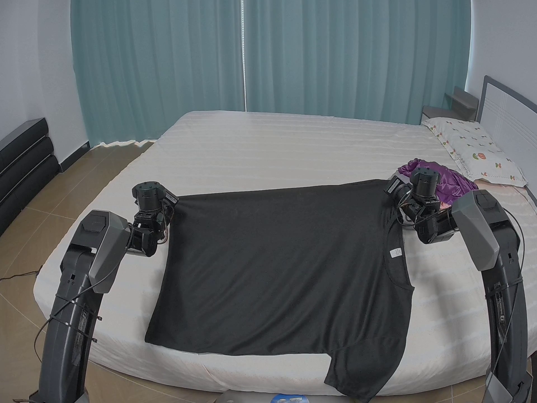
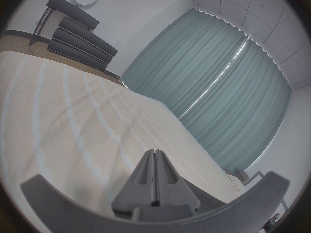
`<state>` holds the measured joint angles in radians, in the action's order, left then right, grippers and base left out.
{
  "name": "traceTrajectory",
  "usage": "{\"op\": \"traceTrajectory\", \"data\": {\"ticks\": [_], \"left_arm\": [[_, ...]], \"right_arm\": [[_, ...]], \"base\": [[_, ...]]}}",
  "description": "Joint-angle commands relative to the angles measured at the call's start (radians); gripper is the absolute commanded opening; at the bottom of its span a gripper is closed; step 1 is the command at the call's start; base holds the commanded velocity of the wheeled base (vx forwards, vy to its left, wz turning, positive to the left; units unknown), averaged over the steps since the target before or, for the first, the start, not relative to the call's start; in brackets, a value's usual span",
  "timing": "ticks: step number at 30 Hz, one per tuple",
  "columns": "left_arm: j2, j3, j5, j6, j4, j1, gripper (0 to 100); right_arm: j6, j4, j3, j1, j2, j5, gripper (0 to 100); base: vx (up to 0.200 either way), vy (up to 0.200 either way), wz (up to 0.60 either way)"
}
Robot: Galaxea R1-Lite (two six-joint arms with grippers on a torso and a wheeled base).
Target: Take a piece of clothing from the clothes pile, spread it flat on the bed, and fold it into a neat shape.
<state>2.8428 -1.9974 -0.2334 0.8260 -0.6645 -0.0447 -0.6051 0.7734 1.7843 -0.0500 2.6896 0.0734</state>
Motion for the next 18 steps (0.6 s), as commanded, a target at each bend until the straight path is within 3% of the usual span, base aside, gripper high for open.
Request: {"op": "traceTrajectory", "data": {"ticks": [1,17,18], "left_arm": [[0.004,-0.003,0.006,-0.001,-0.023,-0.014,0],[0.023,-0.003,0.046,-0.010,-0.080,-0.015,0],[0.021,-0.003,0.042,-0.013,-0.106,-0.015,0]], "right_arm": [[0.005,0.007,0.012,-0.001,0.013,0.000,0],[0.036,0.012,0.158,-0.017,0.191,0.089,0],[0.036,0.015,0.179,-0.017,0.211,0.117,0]], "base": [[0.000,0.000,0.00],[0.000,0.000,0.00],[0.000,0.000,0.00]]}}
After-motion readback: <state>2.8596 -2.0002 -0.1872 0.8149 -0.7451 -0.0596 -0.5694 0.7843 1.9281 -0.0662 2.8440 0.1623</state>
